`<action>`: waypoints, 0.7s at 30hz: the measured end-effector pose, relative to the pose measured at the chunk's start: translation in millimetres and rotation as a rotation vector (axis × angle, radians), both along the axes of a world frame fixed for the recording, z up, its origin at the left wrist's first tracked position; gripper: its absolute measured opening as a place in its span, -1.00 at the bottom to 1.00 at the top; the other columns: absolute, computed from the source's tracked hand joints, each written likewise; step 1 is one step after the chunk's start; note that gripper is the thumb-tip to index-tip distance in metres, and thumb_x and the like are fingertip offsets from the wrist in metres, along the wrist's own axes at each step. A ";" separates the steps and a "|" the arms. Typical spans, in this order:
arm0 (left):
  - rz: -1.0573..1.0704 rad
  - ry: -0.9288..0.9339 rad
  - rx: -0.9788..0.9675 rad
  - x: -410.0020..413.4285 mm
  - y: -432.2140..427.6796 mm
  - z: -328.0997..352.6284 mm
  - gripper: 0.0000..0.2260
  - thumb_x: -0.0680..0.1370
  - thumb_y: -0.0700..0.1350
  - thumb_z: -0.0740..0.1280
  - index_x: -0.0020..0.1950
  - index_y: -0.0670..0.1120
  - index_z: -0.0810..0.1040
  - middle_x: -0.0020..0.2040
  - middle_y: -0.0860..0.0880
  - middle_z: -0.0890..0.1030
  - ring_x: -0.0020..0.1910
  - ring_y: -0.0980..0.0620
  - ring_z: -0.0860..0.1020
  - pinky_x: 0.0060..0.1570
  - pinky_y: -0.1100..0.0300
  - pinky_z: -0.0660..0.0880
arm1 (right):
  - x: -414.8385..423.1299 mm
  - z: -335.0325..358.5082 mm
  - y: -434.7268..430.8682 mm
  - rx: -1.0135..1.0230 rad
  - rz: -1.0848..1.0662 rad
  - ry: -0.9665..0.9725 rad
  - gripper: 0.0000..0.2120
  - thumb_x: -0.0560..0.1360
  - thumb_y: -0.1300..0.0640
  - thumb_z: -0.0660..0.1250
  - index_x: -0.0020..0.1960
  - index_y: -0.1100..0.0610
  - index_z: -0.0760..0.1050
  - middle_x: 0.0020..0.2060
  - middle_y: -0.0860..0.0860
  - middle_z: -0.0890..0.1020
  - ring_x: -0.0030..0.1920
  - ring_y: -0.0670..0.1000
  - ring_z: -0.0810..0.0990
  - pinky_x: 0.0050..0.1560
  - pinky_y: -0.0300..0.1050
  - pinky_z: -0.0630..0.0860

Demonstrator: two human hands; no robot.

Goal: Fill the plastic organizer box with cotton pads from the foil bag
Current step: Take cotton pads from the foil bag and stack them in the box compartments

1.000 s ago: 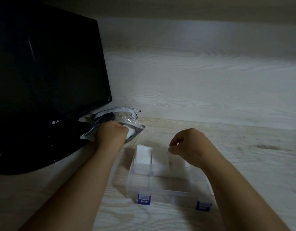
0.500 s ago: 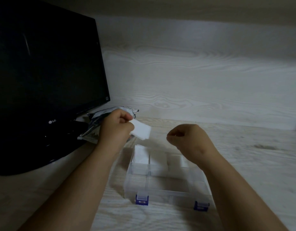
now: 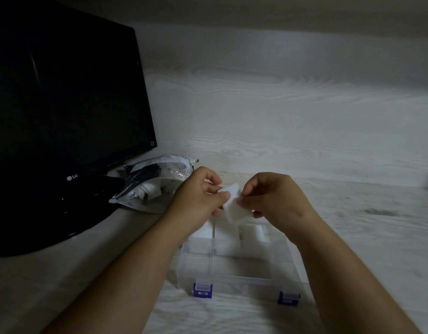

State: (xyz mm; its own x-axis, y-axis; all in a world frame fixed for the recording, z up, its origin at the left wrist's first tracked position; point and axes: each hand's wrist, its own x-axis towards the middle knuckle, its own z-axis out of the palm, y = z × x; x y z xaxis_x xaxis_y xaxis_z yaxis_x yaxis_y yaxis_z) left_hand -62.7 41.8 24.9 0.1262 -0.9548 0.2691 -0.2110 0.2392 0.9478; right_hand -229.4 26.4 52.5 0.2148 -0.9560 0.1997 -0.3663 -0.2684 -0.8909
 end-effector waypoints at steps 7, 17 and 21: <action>-0.020 -0.268 -0.019 -12.9 -2.2 -10.3 -0.81 0.47 -0.28 0.41 -0.22 -0.03 0.50 -0.33 -0.02 0.57 -0.38 0.10 0.54 -0.34 0.26 0.44 | -10.4 6.0 -2.8 0.094 -0.102 0.149 -0.94 0.39 0.32 0.48 -0.20 0.20 0.62 -0.33 0.14 0.68 -0.39 0.04 0.62 -0.16 0.01 0.65; -0.098 -0.698 -0.021 -16.7 2.1 -14.3 -0.86 0.52 -0.09 0.35 0.00 0.08 0.66 -0.08 0.12 0.66 -0.12 0.19 0.59 0.01 0.19 0.54 | -6.9 11.9 -4.8 0.327 -0.131 0.401 -0.91 0.46 0.35 0.42 -0.18 0.21 0.63 -0.26 0.19 0.66 -0.33 0.07 0.63 -0.12 -0.04 0.67; -0.151 -0.763 -0.009 -17.1 0.7 -16.9 -0.77 0.53 -0.18 0.29 0.07 0.04 0.67 0.00 0.08 0.67 -0.06 0.12 0.61 0.05 0.18 0.53 | -7.4 11.5 -4.7 0.404 -0.090 0.461 -0.93 0.48 0.36 0.39 -0.14 0.24 0.61 -0.30 0.16 0.61 -0.34 0.05 0.60 -0.16 -0.11 0.63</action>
State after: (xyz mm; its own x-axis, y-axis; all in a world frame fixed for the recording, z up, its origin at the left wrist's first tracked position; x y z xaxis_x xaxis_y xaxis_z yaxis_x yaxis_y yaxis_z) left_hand -79.9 42.5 8.0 -0.2286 -0.9442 0.2370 -0.7684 0.3245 0.5516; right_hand -236.8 21.7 64.0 0.1082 -0.9551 -0.2760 -0.7433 0.1066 -0.6604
